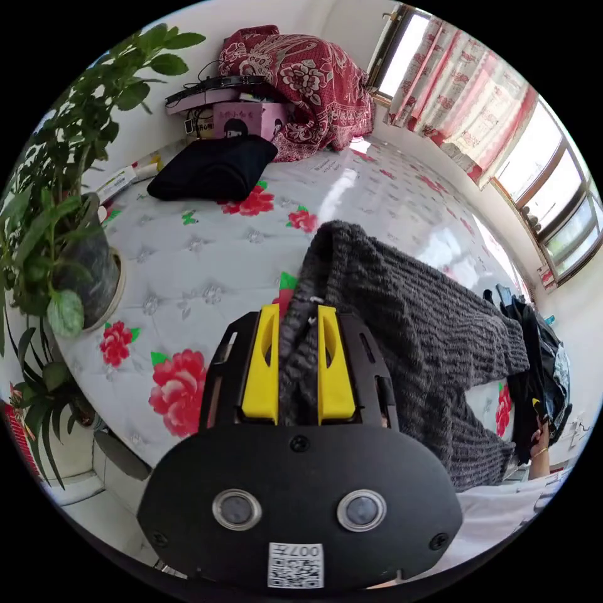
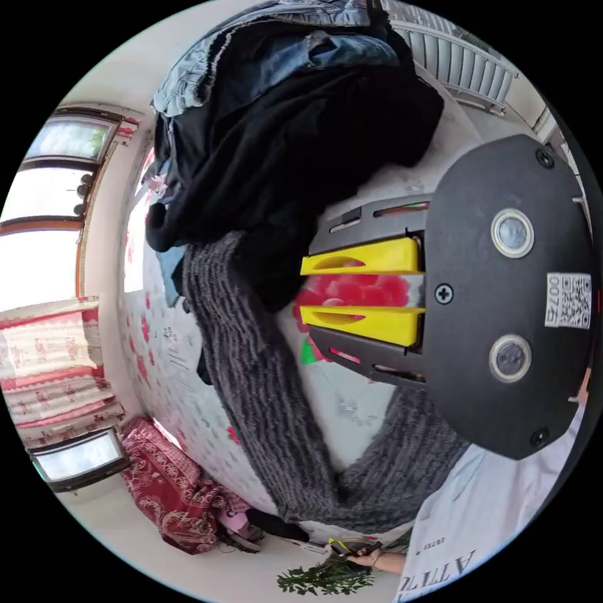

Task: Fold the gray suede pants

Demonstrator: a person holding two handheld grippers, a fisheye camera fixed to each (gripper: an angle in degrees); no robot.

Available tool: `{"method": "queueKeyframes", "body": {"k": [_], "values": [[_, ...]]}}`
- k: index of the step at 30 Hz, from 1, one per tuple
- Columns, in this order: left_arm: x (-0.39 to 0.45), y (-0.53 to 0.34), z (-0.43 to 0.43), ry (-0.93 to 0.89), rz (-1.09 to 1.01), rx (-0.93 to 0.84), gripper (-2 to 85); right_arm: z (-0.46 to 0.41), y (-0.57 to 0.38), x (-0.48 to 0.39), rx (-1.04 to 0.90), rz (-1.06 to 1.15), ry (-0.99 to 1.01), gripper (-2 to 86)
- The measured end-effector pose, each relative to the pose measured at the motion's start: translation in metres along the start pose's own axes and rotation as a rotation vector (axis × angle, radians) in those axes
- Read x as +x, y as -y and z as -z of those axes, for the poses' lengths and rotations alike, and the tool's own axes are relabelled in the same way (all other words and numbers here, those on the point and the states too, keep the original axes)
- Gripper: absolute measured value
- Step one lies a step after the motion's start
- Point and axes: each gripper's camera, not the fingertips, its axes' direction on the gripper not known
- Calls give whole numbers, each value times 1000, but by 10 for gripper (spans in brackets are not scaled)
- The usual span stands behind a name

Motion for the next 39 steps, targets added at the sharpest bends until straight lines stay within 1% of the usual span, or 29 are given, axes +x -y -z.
{"method": "queueKeyframes", "body": {"k": [1,4,8,9,10,11,12,14,16,18,19,21,24,26,29,30,31,35,39], "values": [[-1,-26,3,12,0,-35,95,-9,-43,-9,-77,12,-15,46],[1,-76,4,56,18,-95,92,-12,-130,-25,-193,30,-80,52],[7,-92,-18,117,24,-159,86,-15,-189,-35,-243,17,-65,57],[10,-89,-31,152,25,-195,75,-25,-200,-37,-267,18,-44,59],[15,-86,-39,158,9,-195,56,-41,-208,-39,-306,9,-44,60],[18,-84,-39,151,-7,-174,47,-47,-211,-40,-308,4,-54,61],[23,-80,-43,159,-17,-184,29,-44,-215,-45,-203,17,-76,63],[30,-74,-41,245,-20,-212,10,-53,-212,-51,-172,11,-112,64],[32,-83,-31,375,-52,-211,2,-62,-201,-58,-157,-23,-144,63],[12,-102,-24,398,5,-222,2,-68,-191,-67,-150,-7,-162,61],[-5,-117,-15,349,70,-189,4,-71,-187,-74,-140,17,-171,60],[-20,-134,-4,344,134,-195,11,-74,-185,-84,-131,42,-188,58],[-16,-150,4,421,105,-208,37,-72,-191,-94,-107,56,-194,60],[-15,-156,9,399,128,-188,49,-68,-198,-92,-87,34,-176,63],[-20,-160,25,301,213,-145,61,-53,-197,-82,-96,-21,-128,67],[-20,-161,37,274,223,-111,65,-39,-195,-79,-55,-42,-127,68],[-17,-160,51,255,210,-72,65,-24,-192,-75,1,-52,-131,69],[5,-139,71,187,117,28,68,5,-168,-68,81,-66,-111,74],[49,-72,52,122,-56,54,84,11,-104,-77,134,-32,-6,81]]}}
